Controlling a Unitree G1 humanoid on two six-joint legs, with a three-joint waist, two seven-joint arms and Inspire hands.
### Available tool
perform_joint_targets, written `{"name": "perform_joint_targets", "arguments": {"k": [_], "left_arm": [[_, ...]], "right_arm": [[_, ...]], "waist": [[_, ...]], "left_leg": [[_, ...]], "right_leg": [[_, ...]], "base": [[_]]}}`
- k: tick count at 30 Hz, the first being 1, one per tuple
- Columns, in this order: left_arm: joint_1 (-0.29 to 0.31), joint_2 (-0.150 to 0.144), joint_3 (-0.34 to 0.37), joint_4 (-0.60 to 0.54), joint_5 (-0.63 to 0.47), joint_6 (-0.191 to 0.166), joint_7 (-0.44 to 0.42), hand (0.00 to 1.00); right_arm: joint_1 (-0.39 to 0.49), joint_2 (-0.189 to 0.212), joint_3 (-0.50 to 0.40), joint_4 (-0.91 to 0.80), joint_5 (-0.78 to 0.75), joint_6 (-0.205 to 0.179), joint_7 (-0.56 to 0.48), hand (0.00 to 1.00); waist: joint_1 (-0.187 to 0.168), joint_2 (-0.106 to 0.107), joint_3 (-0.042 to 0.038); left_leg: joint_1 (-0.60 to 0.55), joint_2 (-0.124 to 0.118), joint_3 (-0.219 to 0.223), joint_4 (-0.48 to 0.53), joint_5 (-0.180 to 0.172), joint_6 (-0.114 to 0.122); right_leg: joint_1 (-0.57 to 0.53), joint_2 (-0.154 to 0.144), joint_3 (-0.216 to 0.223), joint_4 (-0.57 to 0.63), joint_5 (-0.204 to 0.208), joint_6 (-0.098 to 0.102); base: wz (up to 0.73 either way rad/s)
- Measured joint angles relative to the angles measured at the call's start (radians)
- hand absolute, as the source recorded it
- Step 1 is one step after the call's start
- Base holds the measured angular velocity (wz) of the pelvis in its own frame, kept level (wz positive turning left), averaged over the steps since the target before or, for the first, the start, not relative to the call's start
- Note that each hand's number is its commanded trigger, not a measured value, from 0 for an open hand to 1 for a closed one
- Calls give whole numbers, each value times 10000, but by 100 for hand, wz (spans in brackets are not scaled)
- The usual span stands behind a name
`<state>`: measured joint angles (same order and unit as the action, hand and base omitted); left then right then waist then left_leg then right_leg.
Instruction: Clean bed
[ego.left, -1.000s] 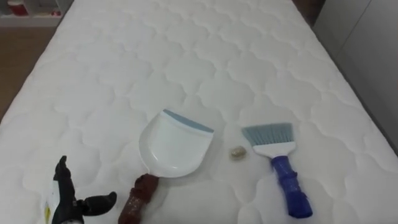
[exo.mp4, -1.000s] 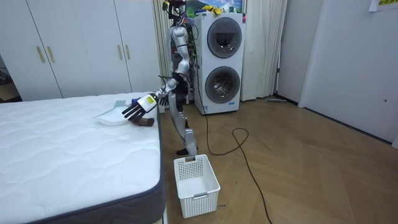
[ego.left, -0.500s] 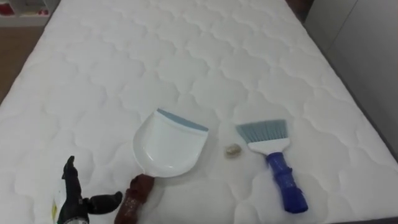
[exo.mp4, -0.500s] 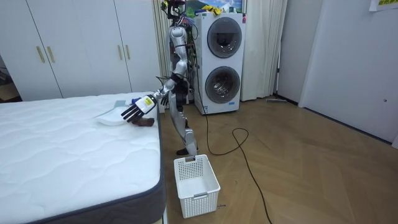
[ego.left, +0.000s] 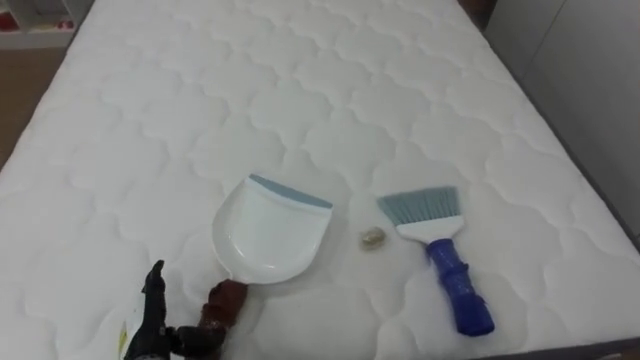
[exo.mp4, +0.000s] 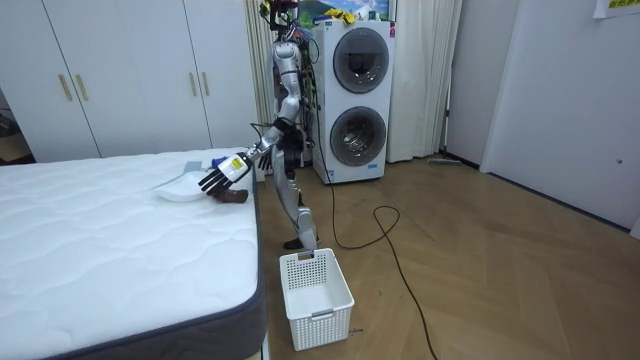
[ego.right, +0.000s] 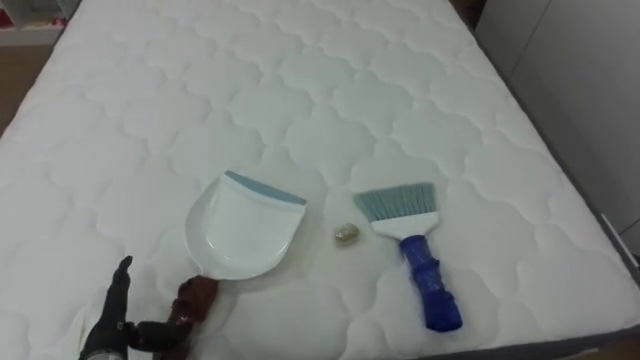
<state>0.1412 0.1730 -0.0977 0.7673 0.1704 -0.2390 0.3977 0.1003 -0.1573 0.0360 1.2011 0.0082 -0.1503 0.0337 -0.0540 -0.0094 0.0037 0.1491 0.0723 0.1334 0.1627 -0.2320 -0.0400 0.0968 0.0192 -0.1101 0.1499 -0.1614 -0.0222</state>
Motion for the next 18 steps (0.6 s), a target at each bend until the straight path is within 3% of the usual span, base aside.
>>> {"name": "perform_joint_targets", "arguments": {"k": [18], "left_arm": [[1, -6, -71, 7, 12, 3, -401, 0]], "right_arm": [[-83, -19, 114, -21, 6, -11, 15, 0]], "waist": [[23, -6, -4]], "left_leg": [[-205, 2, -17, 8, 1, 1]], "right_leg": [[-286, -2, -19, 29, 3, -4]], "base": [[0]]}}
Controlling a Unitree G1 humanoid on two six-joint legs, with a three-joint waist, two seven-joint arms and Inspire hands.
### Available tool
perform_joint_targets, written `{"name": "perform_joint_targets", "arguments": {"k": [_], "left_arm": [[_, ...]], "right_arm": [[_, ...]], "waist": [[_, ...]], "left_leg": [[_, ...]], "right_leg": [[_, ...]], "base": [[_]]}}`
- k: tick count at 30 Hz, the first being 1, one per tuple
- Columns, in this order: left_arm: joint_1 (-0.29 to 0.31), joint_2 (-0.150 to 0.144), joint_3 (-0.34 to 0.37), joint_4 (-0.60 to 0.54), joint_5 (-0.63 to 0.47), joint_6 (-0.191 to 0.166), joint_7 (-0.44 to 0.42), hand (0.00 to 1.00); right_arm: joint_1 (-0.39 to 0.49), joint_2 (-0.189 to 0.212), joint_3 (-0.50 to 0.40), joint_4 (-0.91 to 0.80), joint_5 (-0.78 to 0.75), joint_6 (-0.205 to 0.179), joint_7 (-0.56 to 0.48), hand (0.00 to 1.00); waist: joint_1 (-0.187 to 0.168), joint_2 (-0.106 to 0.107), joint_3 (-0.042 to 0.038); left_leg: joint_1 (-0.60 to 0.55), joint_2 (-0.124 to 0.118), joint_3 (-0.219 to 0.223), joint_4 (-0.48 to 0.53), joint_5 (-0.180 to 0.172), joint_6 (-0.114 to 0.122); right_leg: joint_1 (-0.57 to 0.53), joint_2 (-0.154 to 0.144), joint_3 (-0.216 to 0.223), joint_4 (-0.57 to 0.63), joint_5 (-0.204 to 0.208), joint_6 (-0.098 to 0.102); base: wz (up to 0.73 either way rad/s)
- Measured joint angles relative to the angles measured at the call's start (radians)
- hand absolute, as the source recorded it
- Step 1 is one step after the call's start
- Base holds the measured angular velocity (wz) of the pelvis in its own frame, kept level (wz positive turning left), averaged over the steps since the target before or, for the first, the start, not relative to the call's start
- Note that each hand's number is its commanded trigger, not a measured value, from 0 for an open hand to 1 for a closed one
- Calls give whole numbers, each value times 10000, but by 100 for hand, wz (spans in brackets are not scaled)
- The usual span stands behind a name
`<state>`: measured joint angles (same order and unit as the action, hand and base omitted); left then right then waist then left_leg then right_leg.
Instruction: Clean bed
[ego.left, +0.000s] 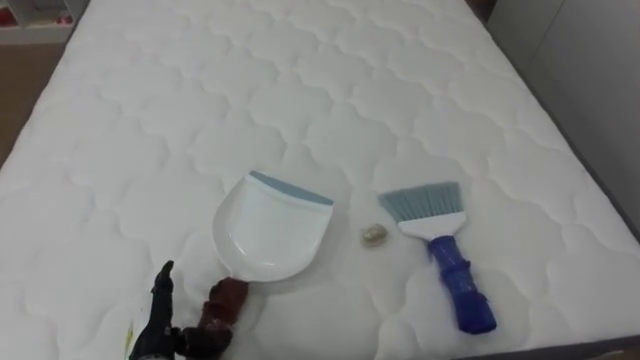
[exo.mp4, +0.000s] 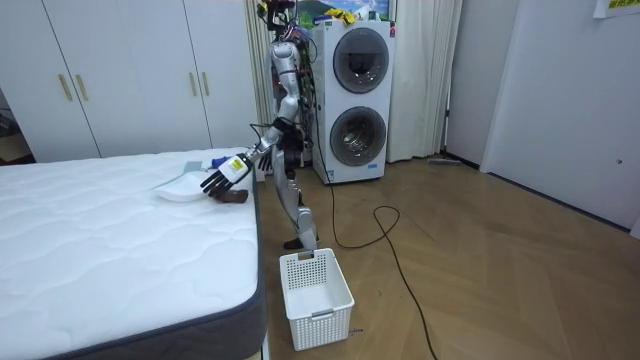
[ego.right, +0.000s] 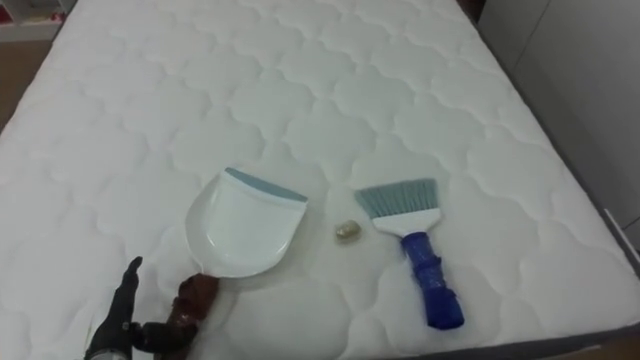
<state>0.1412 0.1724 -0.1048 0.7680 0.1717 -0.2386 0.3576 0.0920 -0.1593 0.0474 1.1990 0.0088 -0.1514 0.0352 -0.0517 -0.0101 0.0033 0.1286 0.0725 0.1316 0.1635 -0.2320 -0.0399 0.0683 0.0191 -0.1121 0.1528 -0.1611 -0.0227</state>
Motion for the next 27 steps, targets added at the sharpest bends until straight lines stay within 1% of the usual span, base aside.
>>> {"name": "perform_joint_targets", "arguments": {"k": [4, 7, 13, 17, 19, 21, 24, 26, 27], "left_arm": [[-7, 5, -156, -3, 2, 8, -30, 0], [-75, 5, -160, -7, 122, 64, -234, 0], [-449, 6, -161, -11, 213, 148, -398, 0], [-651, -11, -170, 14, 395, 213, -431, 0], [-778, -28, -183, 130, 391, 215, -431, 0], [-996, -32, -193, 439, 393, 217, -431, 0], [-1266, -35, -228, 860, 388, 223, -456, 0], [-1452, -22, -330, 868, 399, 224, -455, 0], [-1580, -29, -351, 878, 400, 224, -455, 0]], "right_arm": [[-3, -12, 83, 8, 98, 2, -10, 0], [-6, -12, 79, 7, 149, 2, 4, 0], [-21, -20, 82, -8, 190, 7, 3, 0], [-35, -25, 88, 0, 267, 23, -45, 0], [-98, -26, 149, 22, 355, 41, -78, 0], [-205, -25, 285, 24, 379, 147, -89, 0], [-267, -26, 373, 47, 300, 188, -79, 0], [-372, -38, 385, 69, 309, 190, -83, 0], [-455, -48, 384, 95, 310, 208, -77, 0]], "waist": [[-6, -1, 0], [-10, 0, -8], [-18, -6, -19], [-103, -5, 13], [-215, -42, 35], [-235, -73, 57], [-307, -88, 53], [-369, -93, 44], [-367, -100, 65]], "left_leg": [[-42, 0, 12, 0, 0, 0], [-141, 0, 16, 11, 0, 0], [-488, 15, 15, 73, 1, 1], [-489, 28, 20, 65, 1, 1], [-493, 28, 15, 66, 1, 1], [-504, 23, 22, 69, 1, 1], [-655, 19, 19, 145, 1, 2], [-942, 10, 5, 302, 13, 21], [-1073, 8, 8, 333, 29, 45]], "right_leg": [[-27, -1, -5, -14, 0, 0], [-112, -4, -14, -9, 0, 0], [-474, -6, -46, 69, 17, -22], [-501, -3, -67, 128, 18, -25], [-503, -27, -271, 154, 18, -25], [-516, -38, -333, 157, 18, -25], [-612, -49, -338, 184, 19, -27], [-857, -93, -423, 248, 38, -52], [-1023, -110, -436, 354, 39, -53]], "base": [[0], [0], [0], [-1], [2], [0], [0], [6], [4]]}}
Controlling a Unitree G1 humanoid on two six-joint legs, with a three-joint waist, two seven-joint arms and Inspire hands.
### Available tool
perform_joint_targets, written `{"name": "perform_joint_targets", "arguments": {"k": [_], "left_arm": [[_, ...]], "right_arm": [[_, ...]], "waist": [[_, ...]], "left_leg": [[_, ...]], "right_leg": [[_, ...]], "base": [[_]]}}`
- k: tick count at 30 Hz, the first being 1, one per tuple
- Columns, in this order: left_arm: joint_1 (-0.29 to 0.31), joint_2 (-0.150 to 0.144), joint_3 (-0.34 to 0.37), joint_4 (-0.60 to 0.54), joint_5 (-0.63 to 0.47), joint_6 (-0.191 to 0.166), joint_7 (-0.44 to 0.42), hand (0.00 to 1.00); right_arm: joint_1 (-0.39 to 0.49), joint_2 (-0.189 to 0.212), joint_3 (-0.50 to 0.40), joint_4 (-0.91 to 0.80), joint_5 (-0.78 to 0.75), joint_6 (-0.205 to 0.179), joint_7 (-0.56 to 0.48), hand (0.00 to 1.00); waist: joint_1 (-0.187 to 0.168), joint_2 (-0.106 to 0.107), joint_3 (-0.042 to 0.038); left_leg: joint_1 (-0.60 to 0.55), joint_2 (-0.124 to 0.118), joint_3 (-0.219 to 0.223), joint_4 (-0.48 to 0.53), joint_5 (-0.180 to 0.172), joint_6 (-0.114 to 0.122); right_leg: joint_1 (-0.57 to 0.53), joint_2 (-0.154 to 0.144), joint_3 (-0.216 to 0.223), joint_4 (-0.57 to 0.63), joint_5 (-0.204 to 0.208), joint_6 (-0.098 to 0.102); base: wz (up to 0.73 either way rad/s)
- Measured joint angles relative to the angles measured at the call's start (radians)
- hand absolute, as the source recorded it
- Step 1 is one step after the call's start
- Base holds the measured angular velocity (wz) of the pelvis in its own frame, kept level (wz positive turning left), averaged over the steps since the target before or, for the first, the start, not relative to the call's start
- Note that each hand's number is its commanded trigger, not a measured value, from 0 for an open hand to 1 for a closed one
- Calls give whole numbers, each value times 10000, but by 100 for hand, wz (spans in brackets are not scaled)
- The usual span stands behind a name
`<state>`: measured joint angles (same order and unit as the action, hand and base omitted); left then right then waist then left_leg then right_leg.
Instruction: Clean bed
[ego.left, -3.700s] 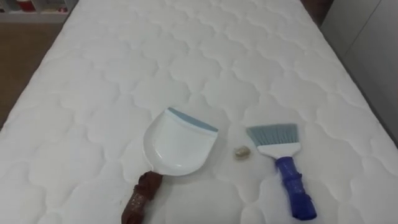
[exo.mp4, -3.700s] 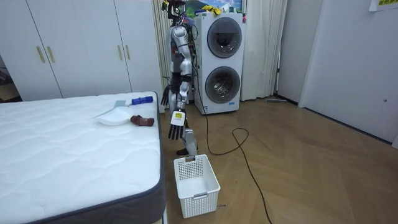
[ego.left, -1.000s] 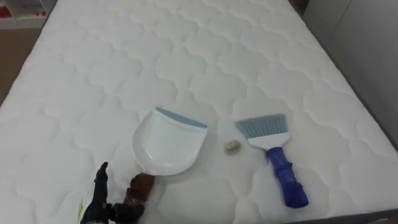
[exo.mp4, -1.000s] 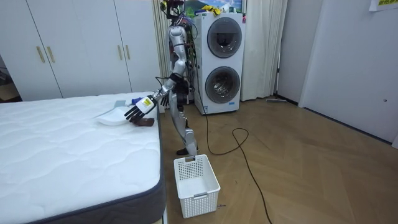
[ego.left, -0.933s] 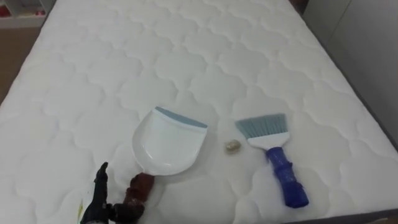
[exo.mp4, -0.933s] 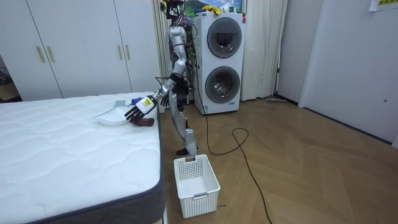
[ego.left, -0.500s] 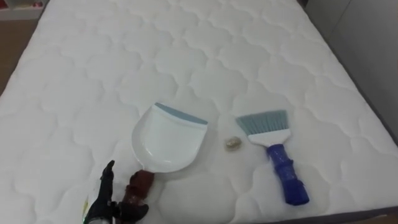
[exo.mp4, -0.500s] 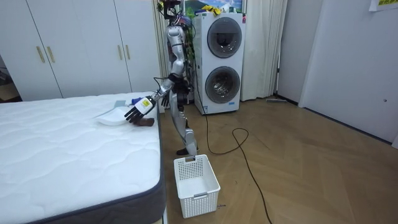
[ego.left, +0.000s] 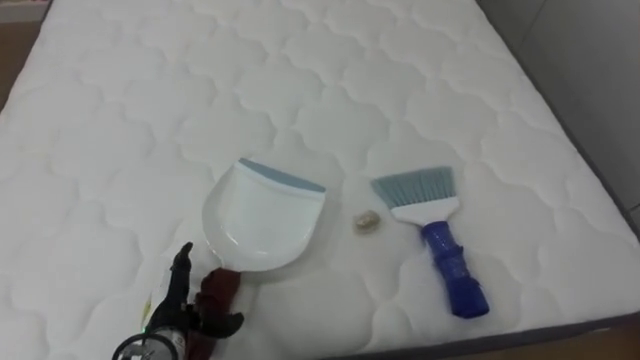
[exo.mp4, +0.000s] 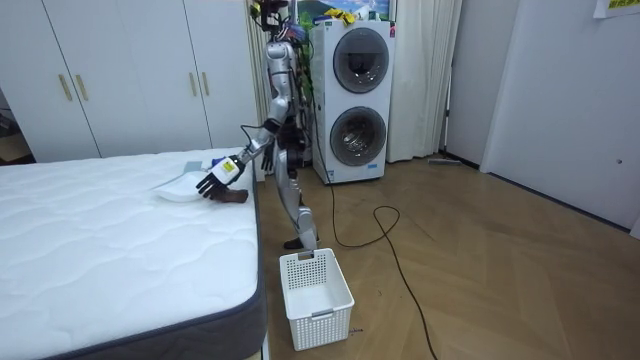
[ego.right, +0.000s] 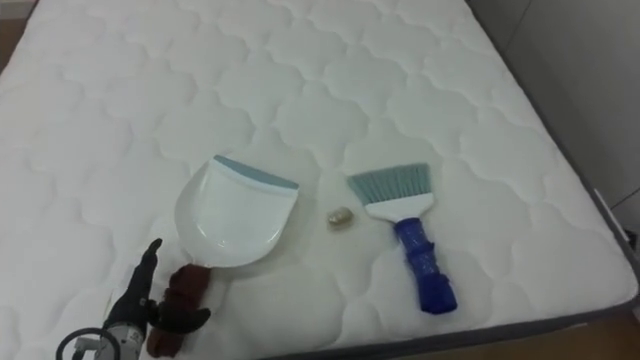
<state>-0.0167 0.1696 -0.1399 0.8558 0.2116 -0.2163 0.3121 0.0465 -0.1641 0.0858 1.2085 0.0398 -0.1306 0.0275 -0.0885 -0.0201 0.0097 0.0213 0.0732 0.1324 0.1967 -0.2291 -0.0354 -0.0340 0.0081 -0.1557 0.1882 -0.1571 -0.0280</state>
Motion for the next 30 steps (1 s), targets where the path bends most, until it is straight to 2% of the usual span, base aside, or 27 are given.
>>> {"name": "perform_joint_targets", "arguments": {"k": [6, 14, 20, 24, 30], "left_arm": [[-209, -2, -35, 284, 176, 32, -4, 0], [-537, -24, -15, 885, 164, 268, -34, 0], [-783, -107, 14, 1453, 186, 386, 12, 0], [-787, -245, -3, 1475, 183, 396, -6, 0], [-1057, -241, -200, 1899, 186, 311, 115, 0]], "right_arm": [[-166, 8, 8, 11, 2, 13, 81, 0], [-286, -9, 0, 73, -5, 167, 55, 0], [-468, -37, -8, 99, -15, 223, -64, 0], [-476, -14, 26, 96, -14, 218, -290, 0], [-786, 34, 151, 449, -14, 215, -500, 0]], "waist": [[-183, -3, 3], [-168, 81, 24], [-167, 124, 21], [-158, 137, 27], [-150, 135, 37]], "left_leg": [[-316, -4, -50, 90, 8, 11], [-508, 2, -57, 104, 8, 11], [-1069, 6, -64, 286, 13, 19], [-1168, 9, -100, 299, 13, 19], [-1411, -15, -103, 353, 30, 46]], "right_leg": [[-255, -24, -88, 23, 22, -23], [-465, -19, -72, 57, 23, -25], [-1028, -36, -88, 205, 41, -54], [-1154, -42, -95, 289, 42, -55], [-1438, -77, -109, 430, 41, -55]], "base": [[2], [0], [-1], [0], [0]]}}
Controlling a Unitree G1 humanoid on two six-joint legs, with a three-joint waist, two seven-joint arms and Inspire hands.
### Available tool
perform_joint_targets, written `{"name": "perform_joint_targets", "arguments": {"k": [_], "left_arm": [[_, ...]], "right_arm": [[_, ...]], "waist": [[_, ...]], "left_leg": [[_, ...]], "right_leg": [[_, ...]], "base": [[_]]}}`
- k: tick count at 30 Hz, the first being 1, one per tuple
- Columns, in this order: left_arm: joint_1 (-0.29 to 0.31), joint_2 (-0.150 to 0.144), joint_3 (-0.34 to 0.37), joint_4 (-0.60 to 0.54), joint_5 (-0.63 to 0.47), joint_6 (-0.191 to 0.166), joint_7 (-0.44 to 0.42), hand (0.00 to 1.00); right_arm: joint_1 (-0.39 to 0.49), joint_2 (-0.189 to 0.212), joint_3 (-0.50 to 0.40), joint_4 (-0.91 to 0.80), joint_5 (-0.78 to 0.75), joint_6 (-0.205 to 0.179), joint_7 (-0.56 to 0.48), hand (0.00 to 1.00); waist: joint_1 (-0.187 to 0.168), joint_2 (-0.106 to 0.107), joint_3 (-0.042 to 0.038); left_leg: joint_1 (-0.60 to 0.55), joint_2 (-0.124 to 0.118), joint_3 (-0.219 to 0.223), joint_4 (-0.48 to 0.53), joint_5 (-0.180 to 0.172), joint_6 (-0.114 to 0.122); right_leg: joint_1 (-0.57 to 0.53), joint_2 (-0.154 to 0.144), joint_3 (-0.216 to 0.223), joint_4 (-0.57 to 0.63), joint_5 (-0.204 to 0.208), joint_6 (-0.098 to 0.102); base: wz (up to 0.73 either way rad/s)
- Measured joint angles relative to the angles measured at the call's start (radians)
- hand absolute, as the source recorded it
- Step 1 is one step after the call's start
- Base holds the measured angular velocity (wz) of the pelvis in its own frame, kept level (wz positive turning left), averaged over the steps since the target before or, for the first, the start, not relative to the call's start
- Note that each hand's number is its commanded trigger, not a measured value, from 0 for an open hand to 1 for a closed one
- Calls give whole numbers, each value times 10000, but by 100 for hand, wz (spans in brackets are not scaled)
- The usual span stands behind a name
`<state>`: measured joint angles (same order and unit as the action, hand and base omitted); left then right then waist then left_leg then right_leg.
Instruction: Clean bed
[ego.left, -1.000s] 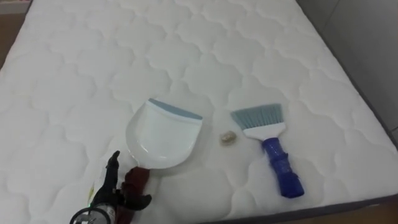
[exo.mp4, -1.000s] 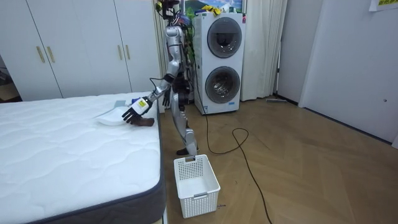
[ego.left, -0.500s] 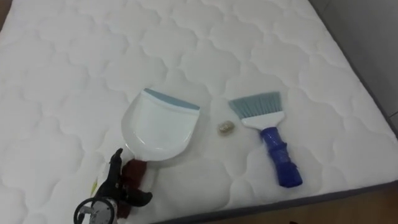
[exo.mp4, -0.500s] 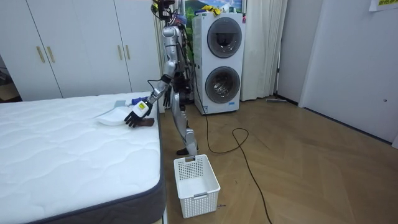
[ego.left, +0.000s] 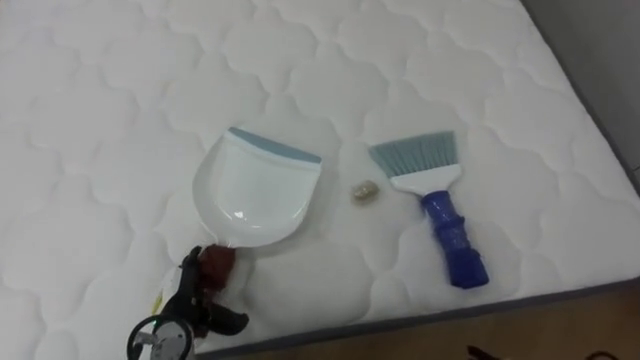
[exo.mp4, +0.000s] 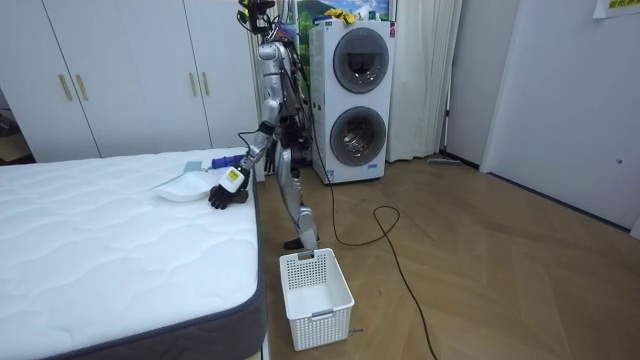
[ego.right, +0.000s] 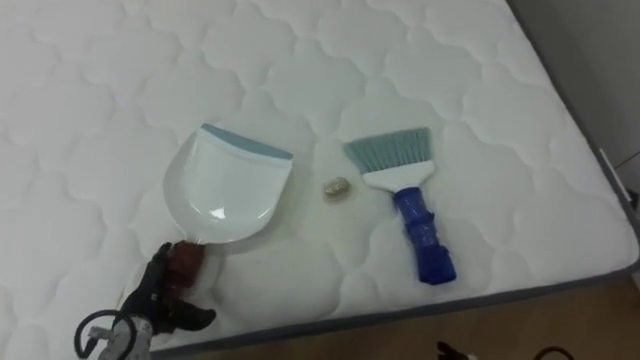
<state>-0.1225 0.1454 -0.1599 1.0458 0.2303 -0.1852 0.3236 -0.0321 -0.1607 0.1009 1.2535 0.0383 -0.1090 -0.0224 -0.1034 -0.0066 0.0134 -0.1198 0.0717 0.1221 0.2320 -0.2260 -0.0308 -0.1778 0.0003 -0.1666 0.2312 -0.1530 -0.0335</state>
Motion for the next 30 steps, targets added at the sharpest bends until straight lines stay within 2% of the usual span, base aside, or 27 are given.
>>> {"name": "perform_joint_targets", "arguments": {"k": [6, 13, 14, 15, 16, 19, 22, 24, 30], "left_arm": [[-226, -33, -6, 354, 4, -138, 216, 0], [-395, -124, -4, 408, -13, -124, 417, 0], [-479, -129, -5, 486, -11, -125, 440, 20], [-592, -131, -5, 594, -11, -123, 446, 65], [-631, -136, -6, 651, -11, -122, 446, 100], [-781, -143, 14, 781, -23, -58, 451, 100], [-1183, -92, 107, 1145, -28, -3, 739, 100], [-1460, 106, 199, 1360, -29, 98, 862, 100], [-1774, 141, 174, 1670, -40, 370, 1046, 100]], "right_arm": [[-254, 50, 195, 314, 3, 11, -233, 0], [-353, 86, 356, 340, 20, 16, -403, 0], [-404, 86, 403, 347, 24, 26, -456, 0], [-453, 86, 489, 350, 40, 40, -508, 0], [-455, 82, 539, 350, 62, 55, -523, 0], [-488, 81, 643, 350, 309, 175, -571, 0], [-518, 69, 750, 342, 394, 242, -666, 0], [-546, 46, 795, 323, 493, 256, -719, 0], [-553, 33, 1127, 206, 784, 373, -898, 0]], "waist": [[20, -50, 68], [35, -108, 104], [42, -107, 104], [54, -105, 108], [54, -103, 108], [60, -99, 108], [67, -98, 114], [70, -107, 128], [-10, -167, 166]], "left_leg": [[-101, 2, 34, 60, 1, 1], [-319, 1, 42, 199, 2, 3], [-422, 1, 39, 257, 2, 3], [-478, 0, 35, 271, 2, 3], [-481, 1, 37, 277, 3, 3], [-522, 7, 35, 380, 2, 3], [-598, -14, 29, 446, 8, 15], [-679, -92, 34, 447, 60, 90], [-679, -294, 58, 443, 150, 242]], "right_leg": [[-125, -9, -8, 93, 0, 0], [-377, -25, 30, 249, 0, -1], [-473, -31, 31, 294, 0, -1], [-526, -32, 31, 298, 2, -5], [-526, -32, 28, 298, 4, -8], [-532, -42, 20, 342, 3, -11], [-661, -151, 4, 520, 1, -12], [-800, -183, 7, 638, -3, -16], [-865, -415, 1, 796, -33, 55]], "base": [[0], [0], [0], [0], [0], [0], [0], [0], [1]]}}
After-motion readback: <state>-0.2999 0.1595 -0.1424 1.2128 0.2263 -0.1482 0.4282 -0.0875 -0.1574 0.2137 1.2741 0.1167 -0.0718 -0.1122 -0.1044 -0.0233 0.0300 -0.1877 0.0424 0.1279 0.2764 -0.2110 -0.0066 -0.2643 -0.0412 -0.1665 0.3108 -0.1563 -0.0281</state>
